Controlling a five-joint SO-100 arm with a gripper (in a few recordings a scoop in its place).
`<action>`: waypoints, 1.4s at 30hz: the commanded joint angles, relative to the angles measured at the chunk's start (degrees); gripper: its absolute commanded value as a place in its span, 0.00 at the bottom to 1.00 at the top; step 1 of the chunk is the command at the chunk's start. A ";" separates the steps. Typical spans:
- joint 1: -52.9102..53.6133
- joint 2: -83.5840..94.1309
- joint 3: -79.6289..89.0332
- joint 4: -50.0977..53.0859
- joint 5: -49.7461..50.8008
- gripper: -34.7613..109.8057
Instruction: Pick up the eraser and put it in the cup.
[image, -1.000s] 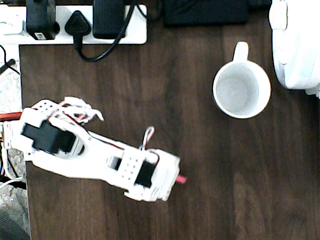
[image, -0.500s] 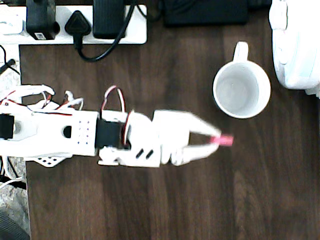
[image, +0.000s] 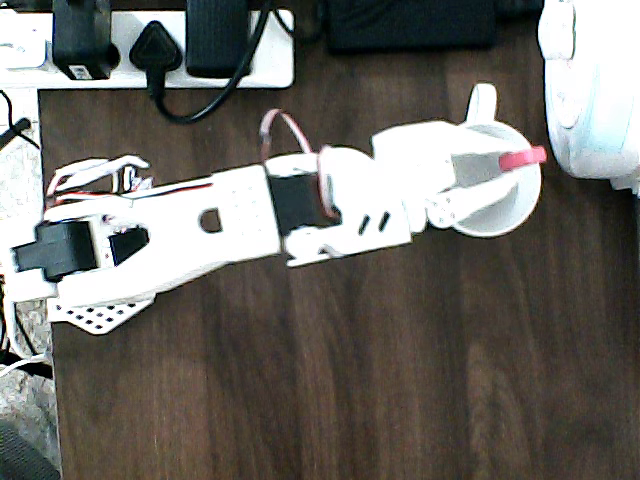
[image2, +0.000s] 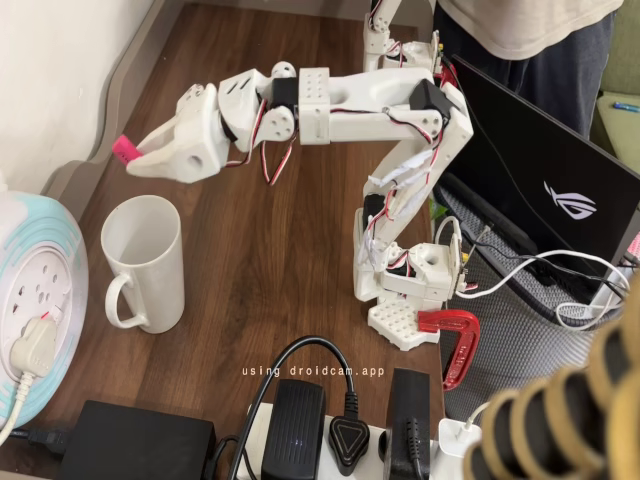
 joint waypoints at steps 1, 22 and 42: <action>-1.49 -1.32 -3.08 3.25 -0.70 0.24; -2.20 -7.38 -7.12 23.38 12.13 0.39; 2.11 36.12 19.86 8.53 5.71 0.24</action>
